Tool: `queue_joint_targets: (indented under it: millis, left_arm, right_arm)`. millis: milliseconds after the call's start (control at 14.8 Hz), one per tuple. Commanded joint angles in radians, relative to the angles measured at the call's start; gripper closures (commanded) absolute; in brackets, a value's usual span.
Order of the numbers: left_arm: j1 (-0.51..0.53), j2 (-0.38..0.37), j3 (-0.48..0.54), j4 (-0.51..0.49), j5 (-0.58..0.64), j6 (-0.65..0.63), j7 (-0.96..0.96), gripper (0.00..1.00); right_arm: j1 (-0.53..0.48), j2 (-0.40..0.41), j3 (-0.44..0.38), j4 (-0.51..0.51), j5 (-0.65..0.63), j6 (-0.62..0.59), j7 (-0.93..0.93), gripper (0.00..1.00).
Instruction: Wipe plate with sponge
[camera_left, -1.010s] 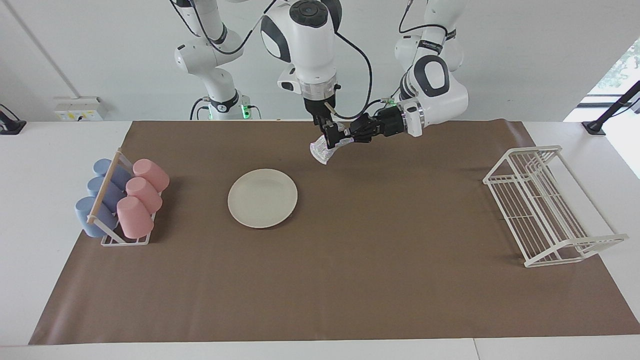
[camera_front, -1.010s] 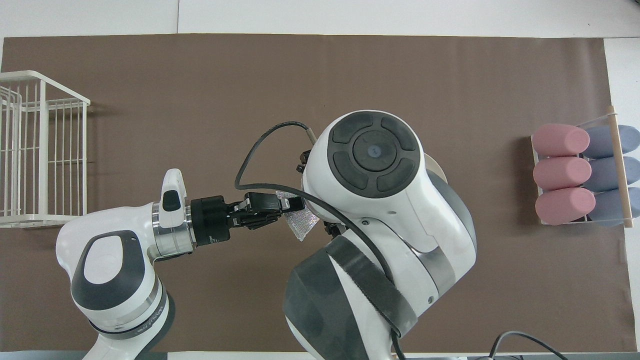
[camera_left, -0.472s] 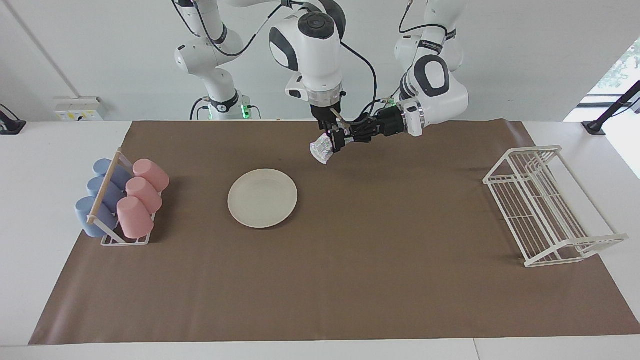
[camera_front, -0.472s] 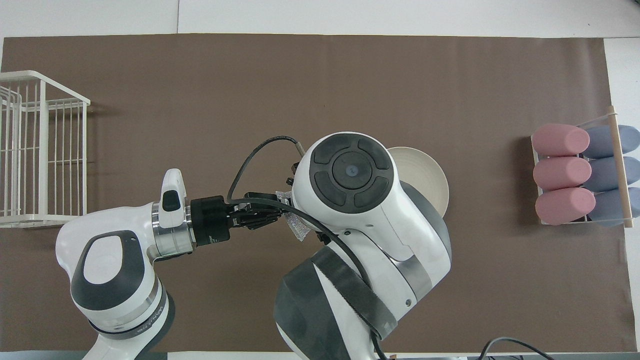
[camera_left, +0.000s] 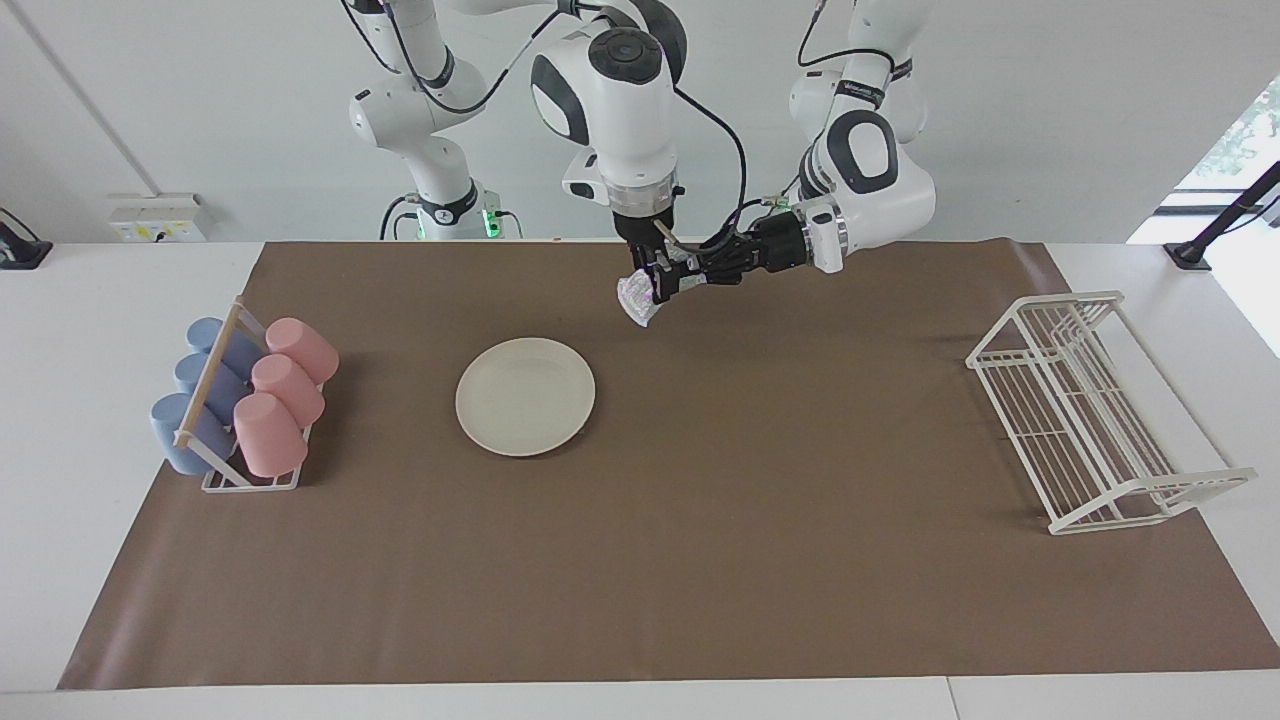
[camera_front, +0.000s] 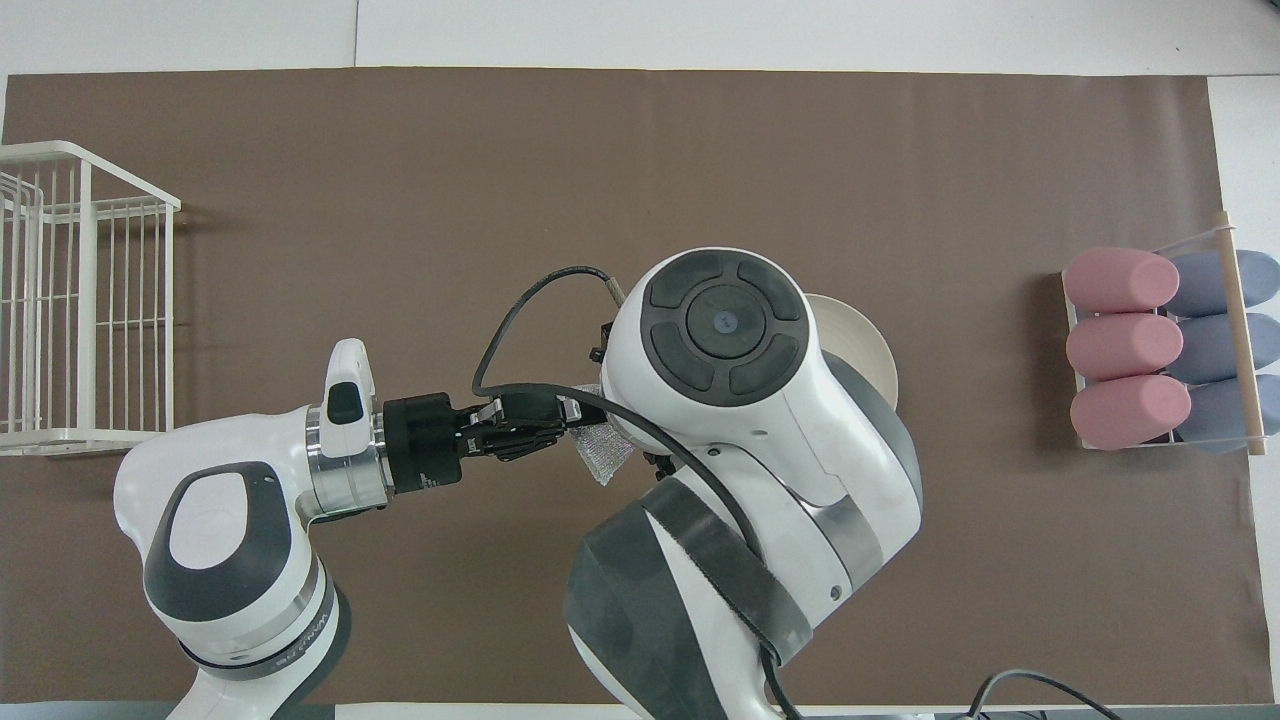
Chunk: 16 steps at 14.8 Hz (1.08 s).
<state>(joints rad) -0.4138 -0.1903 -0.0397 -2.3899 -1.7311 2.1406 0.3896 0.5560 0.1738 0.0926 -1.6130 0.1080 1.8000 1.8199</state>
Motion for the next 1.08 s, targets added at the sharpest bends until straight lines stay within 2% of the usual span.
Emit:
queue_joint_targets:
  millis: [0,67,135,539,606,674,876,1010]
  left_arm:
    - [-0.010,-0.029,0.011,-0.026,-0.022,-0.005,0.020,1.00]
    - [-0.010,-0.029,0.011,-0.026,-0.022,-0.005,0.020,1.00]
    - [-0.011,-0.029,0.011,-0.025,-0.022,-0.002,0.020,1.00]
    - [-0.016,-0.029,0.011,-0.025,-0.022,0.005,0.012,1.00]
    - [-0.017,-0.031,0.009,-0.023,-0.022,0.012,0.002,0.48]
    - [-0.017,-0.035,0.008,-0.023,-0.022,0.025,-0.030,0.00]
    - [-0.017,-0.049,0.008,-0.023,-0.021,0.033,-0.075,0.00]
    - [-0.016,-0.057,0.011,-0.023,-0.021,0.035,-0.084,0.00]
  right_arm:
    - [-0.031,-0.020,0.004,-0.019,0.025,-0.019,-0.050,0.65]
    - [-0.037,-0.020,0.004,-0.018,0.044,-0.021,-0.068,0.90]
    - [-0.050,-0.020,0.004,-0.018,0.058,-0.019,-0.079,1.00]
    - [-0.047,-0.022,0.002,-0.013,0.061,0.013,-0.062,1.00]
    - [-0.048,-0.023,0.002,-0.013,0.061,0.013,-0.063,1.00]
    - [-0.050,-0.023,0.002,-0.013,0.061,0.013,-0.070,1.00]
    - [-0.065,-0.028,-0.002,-0.024,0.055,0.013,-0.128,1.00]
    - [-0.099,-0.036,-0.004,-0.056,0.045,0.012,-0.274,1.00]
